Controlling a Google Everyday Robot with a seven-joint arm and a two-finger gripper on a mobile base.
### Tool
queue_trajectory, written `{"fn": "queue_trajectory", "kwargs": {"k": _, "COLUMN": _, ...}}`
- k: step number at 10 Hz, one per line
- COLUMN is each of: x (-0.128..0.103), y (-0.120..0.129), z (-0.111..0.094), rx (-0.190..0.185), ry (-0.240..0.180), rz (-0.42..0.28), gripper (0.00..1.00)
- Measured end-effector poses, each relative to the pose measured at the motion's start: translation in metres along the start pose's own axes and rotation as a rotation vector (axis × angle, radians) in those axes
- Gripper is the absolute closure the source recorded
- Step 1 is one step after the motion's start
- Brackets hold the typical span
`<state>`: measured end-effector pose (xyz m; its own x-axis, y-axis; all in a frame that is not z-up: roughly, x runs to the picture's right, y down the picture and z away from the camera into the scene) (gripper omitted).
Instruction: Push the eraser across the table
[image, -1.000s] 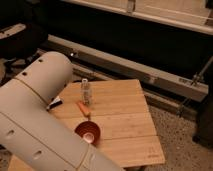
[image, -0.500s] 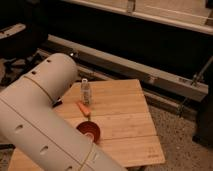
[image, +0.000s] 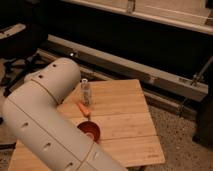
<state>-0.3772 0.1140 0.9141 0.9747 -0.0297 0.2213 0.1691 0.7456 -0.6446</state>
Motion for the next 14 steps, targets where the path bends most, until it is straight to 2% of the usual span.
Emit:
{"fn": "queue_trajectory", "kwargs": {"k": 3, "x": -0.005, "y": -0.048, "z": -0.011, "rx": 0.126, "ry": -0.005, "rz": 0.041, "gripper": 1.0}}
{"fn": "queue_trajectory", "kwargs": {"k": 5, "x": -0.005, "y": -0.064, "z": -0.01, "rx": 0.161, "ry": 0.012, "rz": 0.068, "gripper": 1.0}}
{"fn": "queue_trajectory", "kwargs": {"k": 7, "x": 0.001, "y": -0.074, "z": -0.007, "rx": 0.179, "ry": 0.025, "rz": 0.103, "gripper": 1.0}}
{"fn": "queue_trajectory", "kwargs": {"k": 8, "x": 0.0, "y": -0.075, "z": -0.008, "rx": 0.181, "ry": 0.016, "rz": 0.12, "gripper": 1.0}}
{"fn": "queue_trajectory", "kwargs": {"k": 10, "x": -0.005, "y": -0.072, "z": -0.012, "rx": 0.174, "ry": -0.017, "rz": 0.15, "gripper": 1.0}}
{"fn": "queue_trajectory", "kwargs": {"k": 12, "x": -0.015, "y": -0.064, "z": -0.025, "rx": 0.164, "ry": -0.068, "rz": 0.163, "gripper": 1.0}}
{"fn": "queue_trajectory", "kwargs": {"k": 14, "x": -0.011, "y": -0.051, "z": -0.044, "rx": 0.158, "ry": -0.104, "rz": 0.174, "gripper": 1.0}}
